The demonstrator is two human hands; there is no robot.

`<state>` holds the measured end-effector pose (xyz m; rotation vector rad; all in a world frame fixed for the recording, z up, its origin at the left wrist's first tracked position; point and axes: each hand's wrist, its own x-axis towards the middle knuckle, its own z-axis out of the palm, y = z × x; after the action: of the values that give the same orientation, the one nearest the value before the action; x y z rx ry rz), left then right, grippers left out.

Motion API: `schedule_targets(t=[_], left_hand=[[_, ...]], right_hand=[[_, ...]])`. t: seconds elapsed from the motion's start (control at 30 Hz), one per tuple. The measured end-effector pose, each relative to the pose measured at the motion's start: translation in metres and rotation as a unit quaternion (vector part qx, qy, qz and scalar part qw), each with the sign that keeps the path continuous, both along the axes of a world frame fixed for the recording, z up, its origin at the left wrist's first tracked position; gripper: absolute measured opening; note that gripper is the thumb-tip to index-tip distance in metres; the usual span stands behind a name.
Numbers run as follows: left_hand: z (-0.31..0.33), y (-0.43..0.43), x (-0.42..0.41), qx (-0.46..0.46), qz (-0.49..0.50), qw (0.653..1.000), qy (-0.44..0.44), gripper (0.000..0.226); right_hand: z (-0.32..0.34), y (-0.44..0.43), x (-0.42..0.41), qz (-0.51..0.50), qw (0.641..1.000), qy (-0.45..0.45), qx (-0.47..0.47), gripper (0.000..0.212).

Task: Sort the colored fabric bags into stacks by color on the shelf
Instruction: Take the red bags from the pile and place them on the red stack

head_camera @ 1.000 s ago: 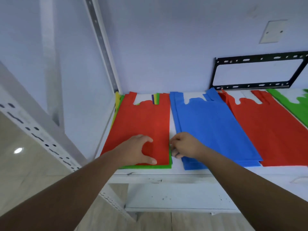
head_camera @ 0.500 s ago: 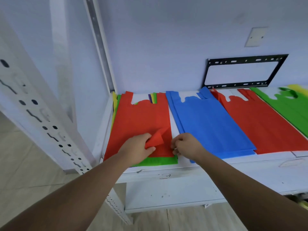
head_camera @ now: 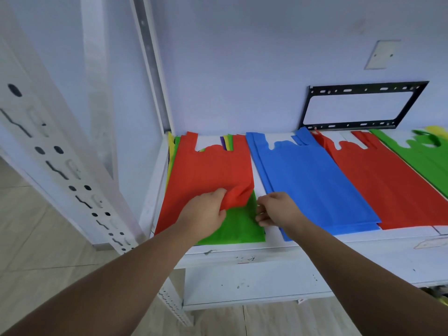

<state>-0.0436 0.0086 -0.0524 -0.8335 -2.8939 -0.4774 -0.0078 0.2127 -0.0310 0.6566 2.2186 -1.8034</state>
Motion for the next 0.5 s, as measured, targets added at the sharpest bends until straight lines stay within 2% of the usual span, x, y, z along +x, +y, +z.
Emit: schedule_targets(t=[0.07, 0.1, 0.17, 0.2, 0.23, 0.33, 0.43, 0.5], left_hand=[[0.007, 0.0, -0.003, 0.016, 0.012, 0.999, 0.038, 0.027], [0.01, -0.001, -0.005, 0.008, 0.011, 0.998, 0.056, 0.027], [0.015, 0.0, -0.003, -0.018, 0.002, 0.997, 0.073, 0.028], [0.016, 0.001, 0.001, -0.018, -0.001, 0.997, 0.074, 0.031], [0.016, 0.003, 0.007, -0.005, -0.008, 0.997, 0.077, 0.035], [0.008, 0.009, 0.037, 0.075, -0.057, 0.993, 0.067, 0.038], [0.002, 0.01, 0.058, 0.051, -0.115, 0.991, 0.048, 0.028], [-0.003, -0.003, 0.054, 0.079, -0.064, 0.994, 0.033, 0.026]], right_hand=[[0.006, 0.003, -0.005, 0.007, 0.998, -0.05, -0.041, 0.044], [0.01, 0.004, -0.008, 0.023, 0.992, -0.088, -0.09, 0.058], [0.016, 0.003, -0.016, 0.064, 0.965, -0.153, -0.204, 0.08], [0.016, 0.001, -0.021, 0.075, 0.953, -0.168, -0.243, 0.085], [0.015, -0.002, -0.025, 0.078, 0.947, -0.17, -0.263, 0.081], [0.005, -0.017, -0.042, 0.042, 0.965, -0.126, -0.224, 0.042], [-0.001, -0.019, -0.058, -0.025, 0.97, -0.086, -0.224, 0.031], [0.002, -0.011, -0.063, -0.038, 0.963, -0.075, -0.255, 0.025]])
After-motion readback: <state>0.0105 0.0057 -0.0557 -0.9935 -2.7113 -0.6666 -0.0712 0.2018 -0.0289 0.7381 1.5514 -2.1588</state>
